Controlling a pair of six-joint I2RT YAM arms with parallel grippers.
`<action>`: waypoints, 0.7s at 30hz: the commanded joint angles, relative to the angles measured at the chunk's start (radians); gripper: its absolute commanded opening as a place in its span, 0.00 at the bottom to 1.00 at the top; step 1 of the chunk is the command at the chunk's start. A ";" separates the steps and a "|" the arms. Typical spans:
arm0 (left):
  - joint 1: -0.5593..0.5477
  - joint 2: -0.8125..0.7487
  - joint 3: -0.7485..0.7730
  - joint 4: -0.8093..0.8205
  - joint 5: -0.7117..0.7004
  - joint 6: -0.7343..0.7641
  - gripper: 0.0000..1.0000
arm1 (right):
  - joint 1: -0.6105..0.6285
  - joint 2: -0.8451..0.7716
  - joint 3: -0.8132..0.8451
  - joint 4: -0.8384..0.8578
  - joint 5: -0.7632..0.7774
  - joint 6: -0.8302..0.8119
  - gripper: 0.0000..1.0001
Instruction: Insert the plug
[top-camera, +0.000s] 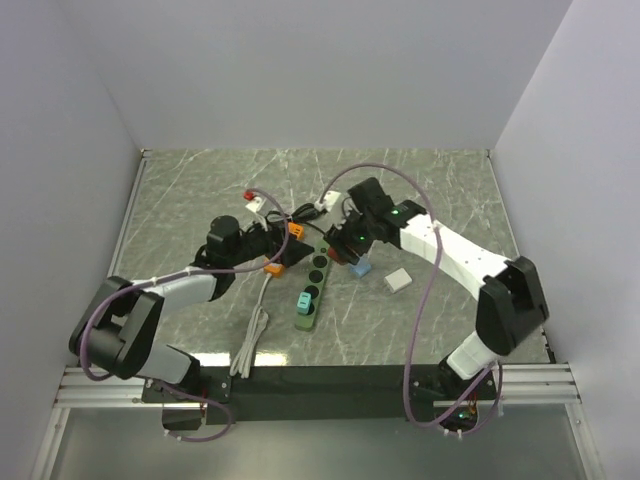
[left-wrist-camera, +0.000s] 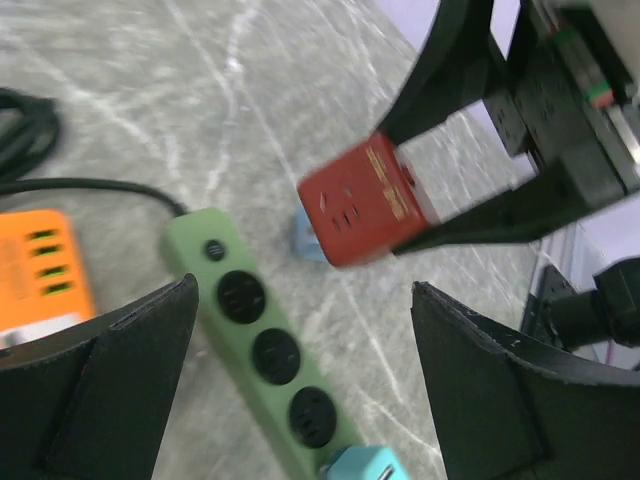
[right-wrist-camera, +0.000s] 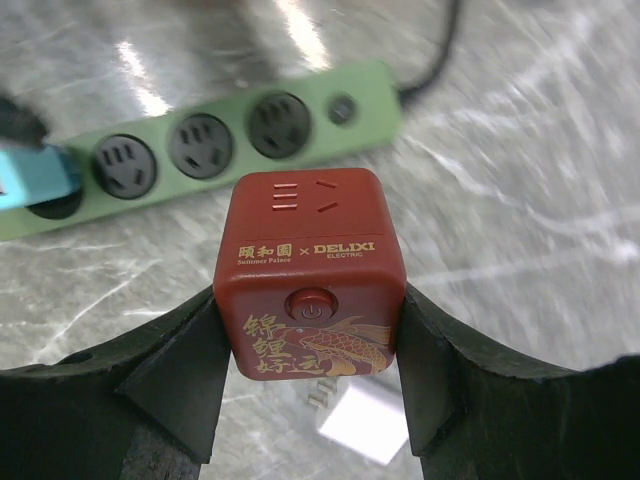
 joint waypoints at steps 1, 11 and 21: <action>0.062 -0.033 -0.054 0.020 0.042 0.018 0.94 | 0.047 0.066 0.138 -0.100 -0.040 -0.108 0.00; 0.130 -0.070 -0.108 0.071 0.085 0.008 0.94 | 0.105 0.246 0.295 -0.232 0.027 -0.183 0.00; 0.142 -0.054 -0.113 0.093 0.104 -0.004 0.94 | 0.117 0.252 0.273 -0.183 0.067 -0.206 0.00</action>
